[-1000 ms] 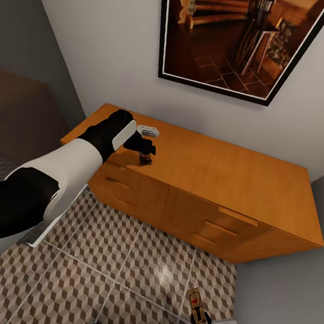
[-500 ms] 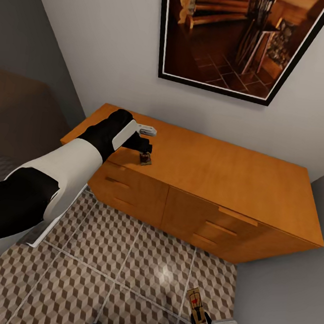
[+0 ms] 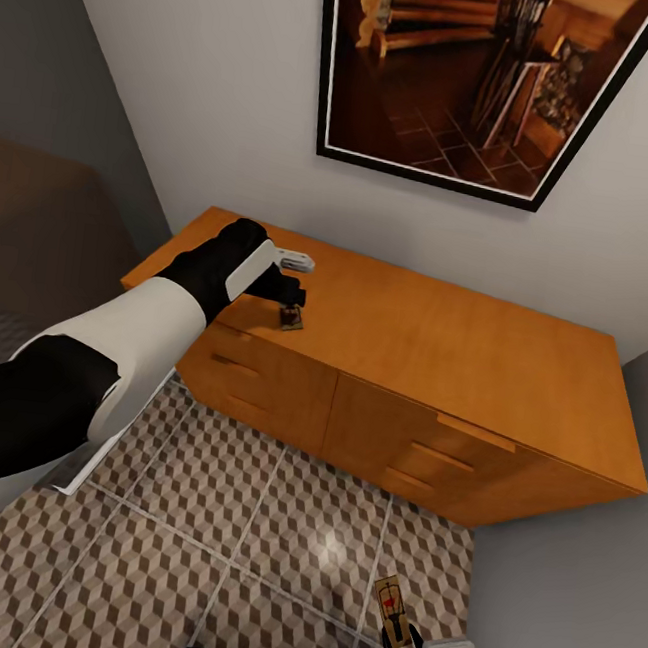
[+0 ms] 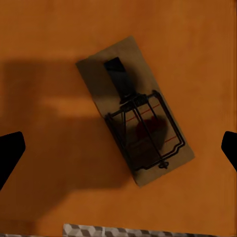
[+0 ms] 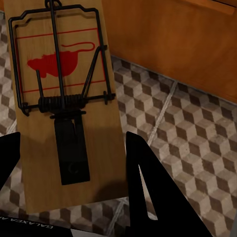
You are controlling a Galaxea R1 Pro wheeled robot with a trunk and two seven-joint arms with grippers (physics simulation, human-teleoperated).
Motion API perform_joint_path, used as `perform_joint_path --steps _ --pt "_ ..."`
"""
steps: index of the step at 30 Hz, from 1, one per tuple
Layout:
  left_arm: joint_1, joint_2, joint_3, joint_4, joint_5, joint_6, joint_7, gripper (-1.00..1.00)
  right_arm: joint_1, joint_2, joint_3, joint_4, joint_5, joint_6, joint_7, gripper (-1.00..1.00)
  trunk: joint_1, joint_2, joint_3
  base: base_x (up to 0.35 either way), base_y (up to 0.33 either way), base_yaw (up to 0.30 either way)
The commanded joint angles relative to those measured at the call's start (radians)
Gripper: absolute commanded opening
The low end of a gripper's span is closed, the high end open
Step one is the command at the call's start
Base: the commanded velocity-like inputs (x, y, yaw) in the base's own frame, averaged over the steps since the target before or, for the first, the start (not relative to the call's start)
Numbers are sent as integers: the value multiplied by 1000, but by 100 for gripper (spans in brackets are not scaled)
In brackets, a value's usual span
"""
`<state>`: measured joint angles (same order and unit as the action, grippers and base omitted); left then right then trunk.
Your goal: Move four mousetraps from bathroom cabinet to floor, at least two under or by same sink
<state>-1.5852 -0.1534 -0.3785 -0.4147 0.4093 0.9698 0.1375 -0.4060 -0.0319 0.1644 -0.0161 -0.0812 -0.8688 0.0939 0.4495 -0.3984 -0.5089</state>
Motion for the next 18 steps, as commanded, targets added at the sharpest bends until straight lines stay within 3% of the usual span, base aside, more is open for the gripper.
perform_joint_path --steps 1,18 --pt "-1 0 -7 -1 11 3 8 100 -1 0 1 1 -12 -3 14 -100 1 -2 -1 0 0 0" --pt "0 -2 -8 1 11 4 -70 100 -1 0 1 1 -12 -2 14 -100 1 -2 -1 0 0 0"
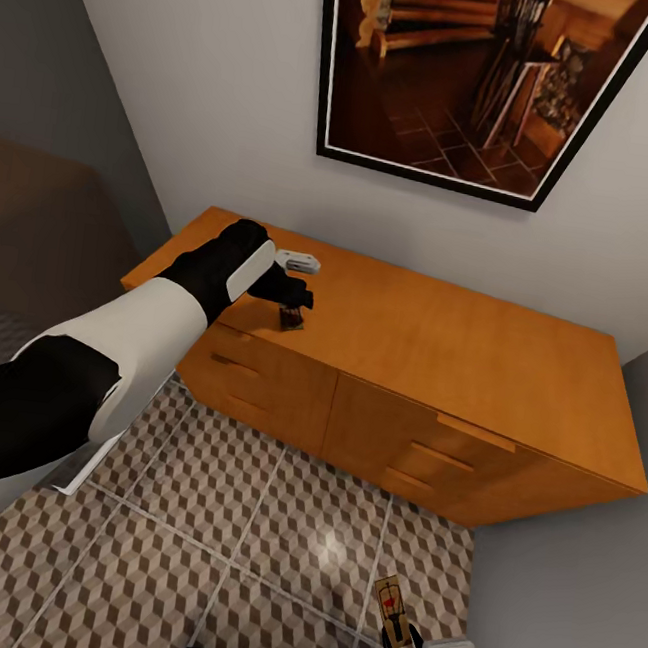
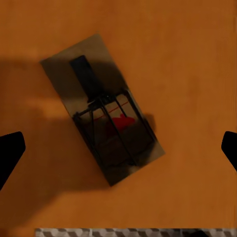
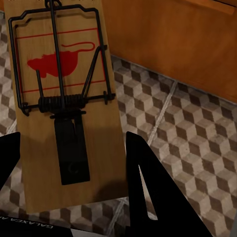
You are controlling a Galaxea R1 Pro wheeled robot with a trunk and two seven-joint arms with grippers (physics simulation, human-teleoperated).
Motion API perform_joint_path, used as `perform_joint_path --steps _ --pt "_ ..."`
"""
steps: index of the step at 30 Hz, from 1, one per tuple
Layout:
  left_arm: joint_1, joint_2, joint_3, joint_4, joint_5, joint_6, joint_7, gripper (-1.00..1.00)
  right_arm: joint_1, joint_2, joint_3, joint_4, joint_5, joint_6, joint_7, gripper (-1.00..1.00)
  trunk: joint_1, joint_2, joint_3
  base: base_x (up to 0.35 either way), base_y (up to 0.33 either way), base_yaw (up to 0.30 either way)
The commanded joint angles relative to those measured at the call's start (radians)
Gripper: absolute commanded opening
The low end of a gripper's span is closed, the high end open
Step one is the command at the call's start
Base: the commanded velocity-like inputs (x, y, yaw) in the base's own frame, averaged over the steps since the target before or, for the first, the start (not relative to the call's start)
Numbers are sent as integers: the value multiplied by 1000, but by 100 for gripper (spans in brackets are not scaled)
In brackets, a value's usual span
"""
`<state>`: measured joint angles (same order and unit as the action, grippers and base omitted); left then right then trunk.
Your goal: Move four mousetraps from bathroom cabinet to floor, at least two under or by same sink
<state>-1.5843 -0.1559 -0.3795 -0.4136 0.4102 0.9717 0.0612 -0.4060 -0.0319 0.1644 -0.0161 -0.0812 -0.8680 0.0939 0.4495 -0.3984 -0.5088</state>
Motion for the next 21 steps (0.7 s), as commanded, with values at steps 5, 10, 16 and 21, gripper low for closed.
perform_joint_path --steps 5,10,16,21 --pt "8 1 -7 -1 10 2 4 100 -1 0 1 1 -12 -2 14 -100 1 -2 -1 0 0 0" --pt "11 1 -7 -2 10 2 3 100 -1 0 1 1 -12 -2 14 -100 1 -2 -1 0 0 0" --pt "12 1 -7 -3 10 2 3 100 -1 0 1 1 -12 -3 15 -100 1 -2 -1 0 0 0" --pt "12 1 -7 -3 10 2 3 100 -1 0 1 1 -12 -3 15 -100 1 -2 -4 0 0 0"
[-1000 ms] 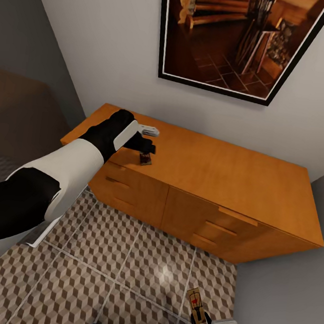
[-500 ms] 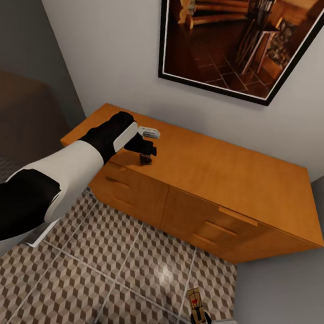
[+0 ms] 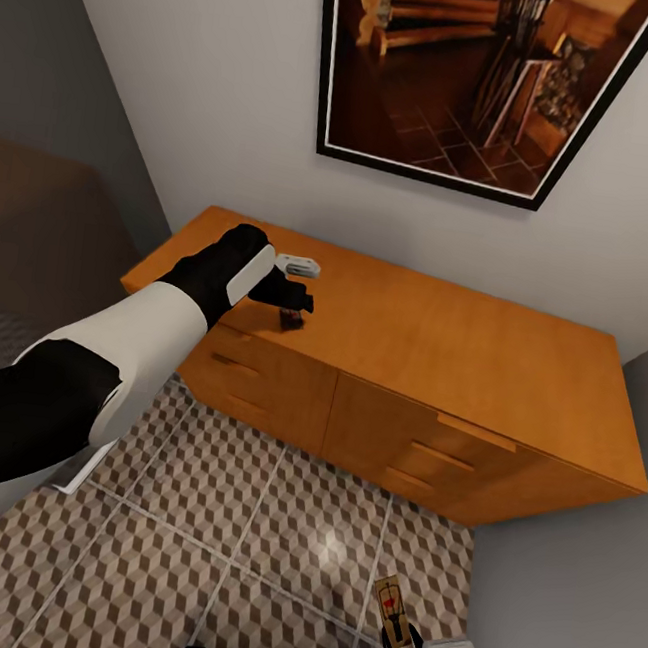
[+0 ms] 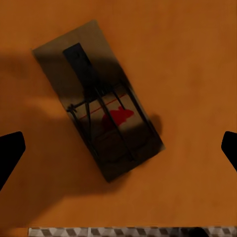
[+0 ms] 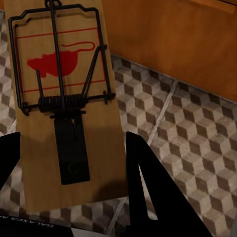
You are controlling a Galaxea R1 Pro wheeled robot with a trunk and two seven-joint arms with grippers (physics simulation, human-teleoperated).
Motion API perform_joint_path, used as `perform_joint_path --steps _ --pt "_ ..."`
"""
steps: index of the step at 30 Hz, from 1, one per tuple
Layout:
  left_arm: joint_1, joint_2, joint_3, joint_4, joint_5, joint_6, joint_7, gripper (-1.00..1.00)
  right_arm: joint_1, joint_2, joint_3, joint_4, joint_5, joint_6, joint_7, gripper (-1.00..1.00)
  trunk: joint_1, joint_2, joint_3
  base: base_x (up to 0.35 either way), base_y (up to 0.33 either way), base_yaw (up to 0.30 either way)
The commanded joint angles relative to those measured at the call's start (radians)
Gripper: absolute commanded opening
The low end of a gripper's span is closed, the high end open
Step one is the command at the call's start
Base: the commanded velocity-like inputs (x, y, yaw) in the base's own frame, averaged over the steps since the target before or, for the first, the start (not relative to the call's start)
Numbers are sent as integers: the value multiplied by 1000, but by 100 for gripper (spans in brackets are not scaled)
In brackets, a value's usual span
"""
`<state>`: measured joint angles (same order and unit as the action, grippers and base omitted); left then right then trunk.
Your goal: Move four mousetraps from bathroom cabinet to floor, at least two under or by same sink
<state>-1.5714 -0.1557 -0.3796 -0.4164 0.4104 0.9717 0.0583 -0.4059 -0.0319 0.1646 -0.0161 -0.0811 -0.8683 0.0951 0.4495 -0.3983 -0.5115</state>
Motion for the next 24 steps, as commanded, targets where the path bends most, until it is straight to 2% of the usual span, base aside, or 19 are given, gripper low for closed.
perform_joint_path --steps 1,14,24 --pt "-1 1 -7 0 10 2 6 100 -1 0 1 1 -12 -2 14 -100 0 -2 -3 0 0 0" --pt "0 1 -7 -1 10 2 6 100 -1 0 1 1 -12 -3 14 -100 0 -2 -9 1 0 0" --pt "-1 1 -7 -1 10 2 7 100 -1 0 1 1 -12 -2 13 -100 0 -2 -9 80 0 0"
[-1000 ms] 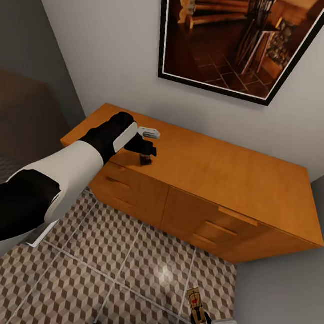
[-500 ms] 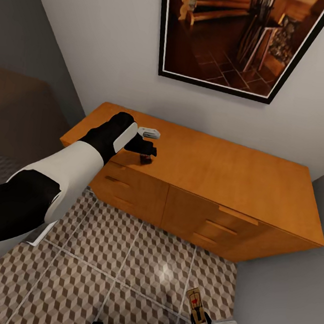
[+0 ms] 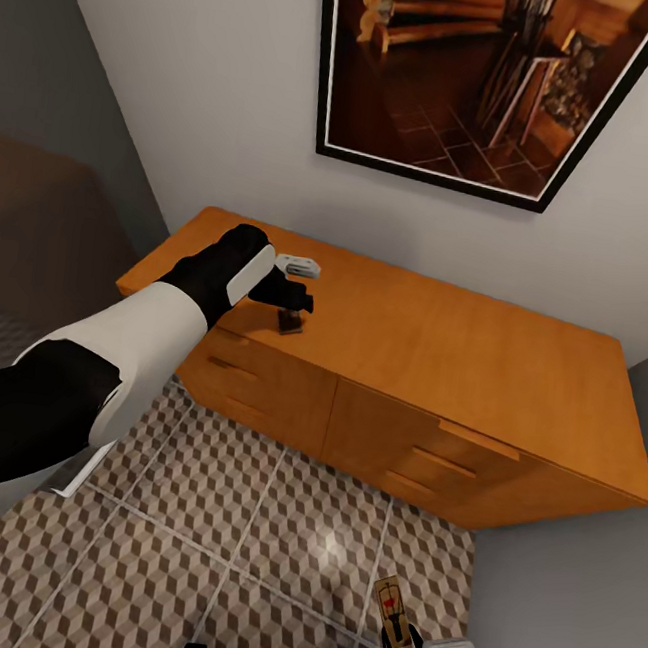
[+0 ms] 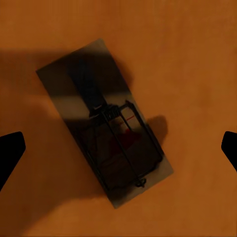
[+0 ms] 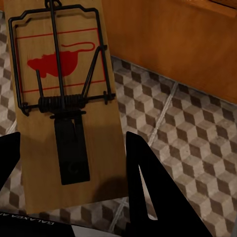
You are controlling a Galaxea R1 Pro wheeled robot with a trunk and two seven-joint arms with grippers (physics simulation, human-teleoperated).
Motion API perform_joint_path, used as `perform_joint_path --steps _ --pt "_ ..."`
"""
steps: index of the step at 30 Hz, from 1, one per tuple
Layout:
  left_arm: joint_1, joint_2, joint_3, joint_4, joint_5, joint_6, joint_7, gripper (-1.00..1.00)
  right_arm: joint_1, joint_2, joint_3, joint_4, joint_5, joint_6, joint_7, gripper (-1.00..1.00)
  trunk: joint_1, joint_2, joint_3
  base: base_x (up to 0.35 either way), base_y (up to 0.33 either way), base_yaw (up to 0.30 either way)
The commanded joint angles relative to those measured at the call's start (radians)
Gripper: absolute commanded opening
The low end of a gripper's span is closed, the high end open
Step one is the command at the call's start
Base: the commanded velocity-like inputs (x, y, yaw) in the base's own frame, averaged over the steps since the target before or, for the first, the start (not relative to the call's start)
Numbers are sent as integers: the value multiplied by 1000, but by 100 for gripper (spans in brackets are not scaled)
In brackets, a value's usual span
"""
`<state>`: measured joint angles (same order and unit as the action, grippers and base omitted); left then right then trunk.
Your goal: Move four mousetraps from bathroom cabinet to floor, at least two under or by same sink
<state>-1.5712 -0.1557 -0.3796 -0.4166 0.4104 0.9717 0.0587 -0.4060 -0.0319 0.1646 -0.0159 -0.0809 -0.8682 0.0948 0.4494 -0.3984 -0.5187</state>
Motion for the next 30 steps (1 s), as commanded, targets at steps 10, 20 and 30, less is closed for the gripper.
perform_joint_path --steps 10,20,30 --pt "-1 1 -7 0 10 2 7 100 -1 0 1 1 -13 -3 14 -100 1 -2 -1 3 0 0" --pt "0 1 -7 1 10 2 7 100 -1 0 1 1 -13 -3 14 -100 1 -2 -1 0 0 0" --pt "5 1 -7 1 10 2 7 100 -1 0 1 1 -12 -3 14 -100 1 -2 -8 0 0 0"
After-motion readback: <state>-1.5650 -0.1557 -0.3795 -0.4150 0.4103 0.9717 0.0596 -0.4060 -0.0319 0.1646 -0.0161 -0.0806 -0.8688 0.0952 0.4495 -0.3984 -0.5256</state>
